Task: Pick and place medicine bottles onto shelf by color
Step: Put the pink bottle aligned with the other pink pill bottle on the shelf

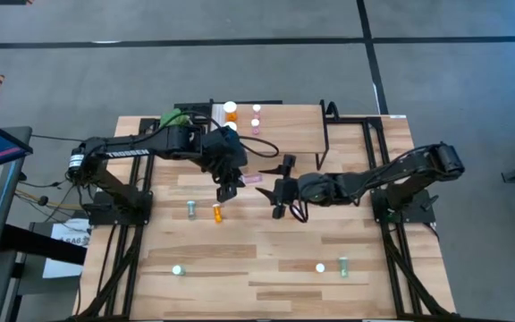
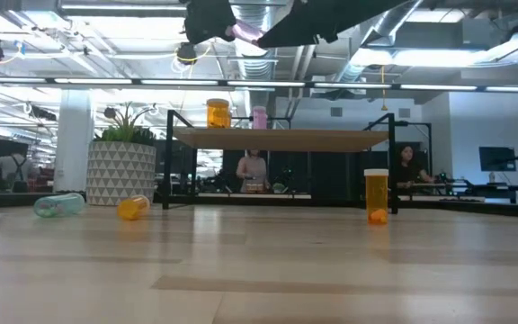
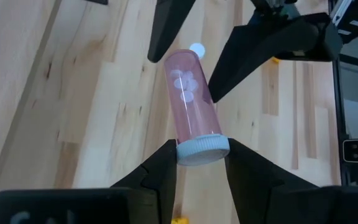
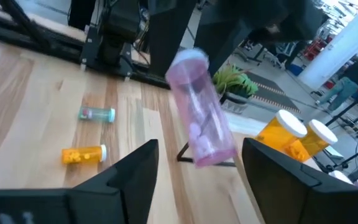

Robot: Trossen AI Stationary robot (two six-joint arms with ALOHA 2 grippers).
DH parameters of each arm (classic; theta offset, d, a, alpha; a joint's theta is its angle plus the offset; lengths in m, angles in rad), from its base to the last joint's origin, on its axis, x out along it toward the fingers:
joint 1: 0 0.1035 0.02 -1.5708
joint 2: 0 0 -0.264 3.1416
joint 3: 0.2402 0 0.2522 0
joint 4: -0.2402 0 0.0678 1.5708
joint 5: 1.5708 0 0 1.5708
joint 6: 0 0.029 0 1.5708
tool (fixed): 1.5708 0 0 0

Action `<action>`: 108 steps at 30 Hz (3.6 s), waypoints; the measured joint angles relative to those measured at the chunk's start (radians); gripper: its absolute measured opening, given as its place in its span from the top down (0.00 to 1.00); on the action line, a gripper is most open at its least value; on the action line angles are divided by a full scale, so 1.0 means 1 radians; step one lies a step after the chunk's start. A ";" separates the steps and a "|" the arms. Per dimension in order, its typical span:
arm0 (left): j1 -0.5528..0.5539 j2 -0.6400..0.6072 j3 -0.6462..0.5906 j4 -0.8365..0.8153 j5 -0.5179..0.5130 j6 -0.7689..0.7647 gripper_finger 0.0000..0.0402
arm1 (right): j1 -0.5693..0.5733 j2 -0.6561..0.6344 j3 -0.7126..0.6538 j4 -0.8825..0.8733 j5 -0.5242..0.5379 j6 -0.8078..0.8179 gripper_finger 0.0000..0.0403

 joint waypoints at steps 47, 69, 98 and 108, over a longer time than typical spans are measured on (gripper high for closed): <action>-0.125 -0.295 -0.353 0.782 -0.271 0.227 0.41 | -0.042 -0.163 -0.334 0.528 -0.155 0.193 0.74; -0.127 -0.196 -0.486 1.076 -0.302 0.259 0.30 | -0.026 -0.153 -0.349 0.611 -0.167 0.207 0.74; -0.141 -0.204 -0.627 1.430 -0.303 0.269 0.40 | -0.026 -0.153 -0.349 0.678 -0.182 0.210 0.74; -0.141 -0.172 -0.627 1.464 -0.305 0.269 0.40 | -0.026 -0.152 -0.349 0.686 -0.189 0.210 0.74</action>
